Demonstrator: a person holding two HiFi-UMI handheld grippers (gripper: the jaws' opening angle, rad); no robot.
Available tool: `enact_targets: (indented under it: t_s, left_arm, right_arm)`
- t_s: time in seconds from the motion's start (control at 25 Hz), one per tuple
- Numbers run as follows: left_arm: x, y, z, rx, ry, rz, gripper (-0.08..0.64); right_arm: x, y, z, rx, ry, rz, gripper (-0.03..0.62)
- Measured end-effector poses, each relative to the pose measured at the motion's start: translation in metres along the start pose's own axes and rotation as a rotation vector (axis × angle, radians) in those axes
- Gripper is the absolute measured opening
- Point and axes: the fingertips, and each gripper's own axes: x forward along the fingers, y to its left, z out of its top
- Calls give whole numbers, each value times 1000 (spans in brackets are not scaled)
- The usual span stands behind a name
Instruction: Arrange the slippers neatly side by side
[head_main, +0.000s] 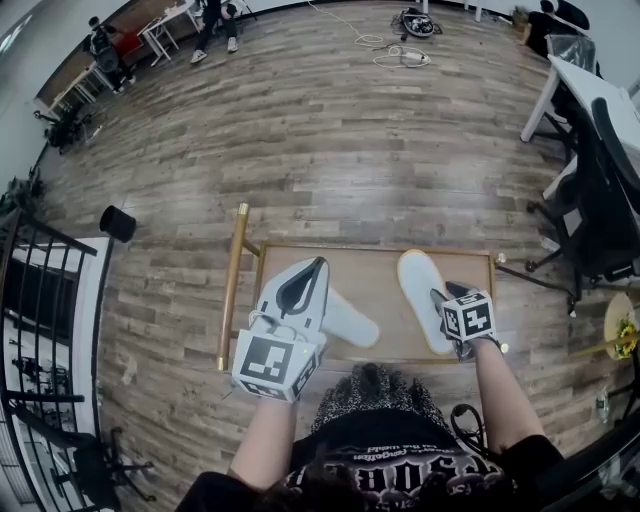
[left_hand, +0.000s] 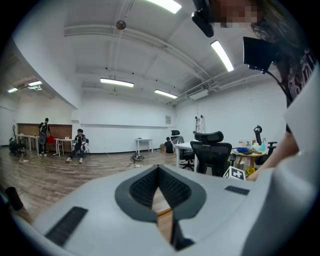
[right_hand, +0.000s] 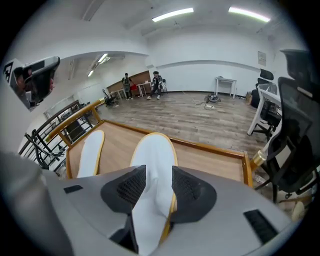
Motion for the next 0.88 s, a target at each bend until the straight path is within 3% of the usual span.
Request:
enact_targets:
  t_s: [0.4,0.68,0.88]
  left_arm:
    - [-1,-5,-4,-2,10,-8,-9]
    - [-2,-1,-1,0,5,5,-9]
    - [-3,-5,0,1,-1,2,-9]
  right_arm:
    - [23,3,-23,35,97,-6,139]
    - [21,4,-25,10,138,-58,31]
    - [13,0,-28,35,138,-89,21]
